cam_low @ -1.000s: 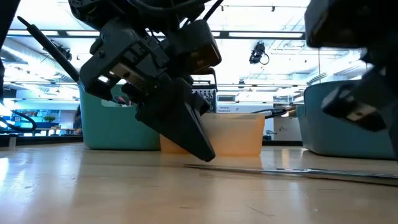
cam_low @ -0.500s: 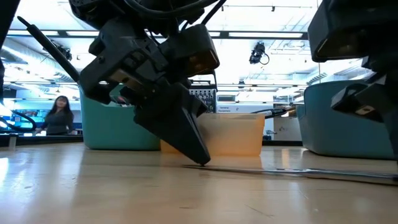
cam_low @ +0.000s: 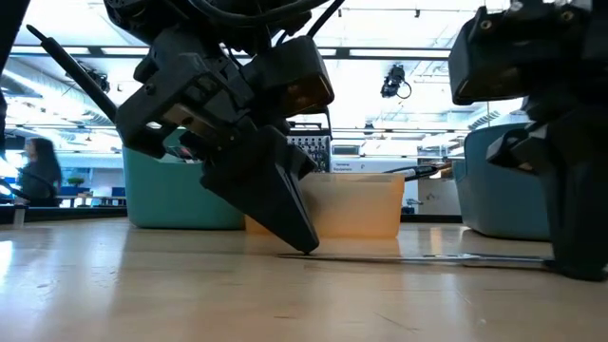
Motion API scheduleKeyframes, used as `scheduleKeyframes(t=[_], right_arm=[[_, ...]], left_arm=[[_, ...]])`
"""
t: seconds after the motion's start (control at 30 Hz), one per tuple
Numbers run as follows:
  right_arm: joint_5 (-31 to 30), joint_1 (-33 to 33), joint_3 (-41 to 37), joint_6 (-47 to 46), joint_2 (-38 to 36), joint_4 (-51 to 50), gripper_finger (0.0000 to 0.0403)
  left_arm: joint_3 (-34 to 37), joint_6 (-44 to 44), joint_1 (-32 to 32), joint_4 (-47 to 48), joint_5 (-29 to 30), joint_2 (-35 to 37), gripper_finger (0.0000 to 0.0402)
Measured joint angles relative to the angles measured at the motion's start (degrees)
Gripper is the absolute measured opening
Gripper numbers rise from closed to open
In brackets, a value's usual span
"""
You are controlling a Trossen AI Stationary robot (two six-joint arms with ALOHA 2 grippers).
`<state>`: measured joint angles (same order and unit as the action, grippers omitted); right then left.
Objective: Pick & Place Kitchen Items
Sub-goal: Put the silver table knife into the blue bin
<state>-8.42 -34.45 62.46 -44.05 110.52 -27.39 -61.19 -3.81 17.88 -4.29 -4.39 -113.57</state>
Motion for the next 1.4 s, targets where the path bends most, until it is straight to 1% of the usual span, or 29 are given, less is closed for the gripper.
scheduleKeyframes(t=[0.37, 0.57, 0.67, 0.73, 0.83, 0.9, 0.97, 1.1, 1.2, 1.3, 1.4], right_arm=[[-1.4, 2.6, 0.0, 3.3, -0.2, -1.7, 0.0013], [-2.5, 2.2, -0.6, 6.8, -4.0, -1.1, 0.0013], [-3.6, 2.2, 2.4, 8.7, -5.2, -3.0, 0.0014], [-3.7, 2.4, 5.4, 11.0, -5.3, -7.0, 0.002], [-4.2, 3.3, 9.5, 13.6, -5.2, -11.3, 0.0043], [-4.5, 4.2, 12.2, 16.0, -5.3, -16.3, 0.0069], [-4.4, 5.4, 13.0, 18.4, -5.3, -20.0, 0.0101], [-1.3, 7.8, 12.0, 23.4, -5.3, -20.5, 0.0167], [-0.3, 8.8, 11.6, 23.9, -4.7, -20.1, 0.0203], [0.7, 8.7, 11.7, 25.6, -4.3, -18.5, 0.0216], [1.5, 8.0, 11.7, 27.0, -3.2, -16.7, 0.0214]], left_arm=[[0.0, 0.1, 0.0, 0.1, 0.0, 0.1, 0.0009], [0.0, 2.0, 1.2, -0.1, 0.1, 0.1, 0.0009], [0.0, 2.4, 2.0, -0.2, 0.1, 0.1, 0.0009], [0.0, 2.7, 2.3, -0.3, -0.1, 0.1, 0.0009], [0.0, 2.8, 2.6, -0.3, 0.2, 0.1, 0.0009], [0.0, 2.8, 2.6, -0.3, 0.2, 0.1, 0.0009], [0.0, 2.7, 2.6, -0.3, 0.2, 0.1, 0.0009], [0.0, 2.6, 2.6, -0.3, 0.2, 0.1, 0.0009], [0.0, 2.6, 2.6, -0.2, 0.2, 0.1, 0.0009], [0.0, 2.7, 2.6, -0.1, 0.2, 0.1, 0.0009], [0.0, 2.9, 2.5, 0.0, 0.3, 0.1, 0.0009]])
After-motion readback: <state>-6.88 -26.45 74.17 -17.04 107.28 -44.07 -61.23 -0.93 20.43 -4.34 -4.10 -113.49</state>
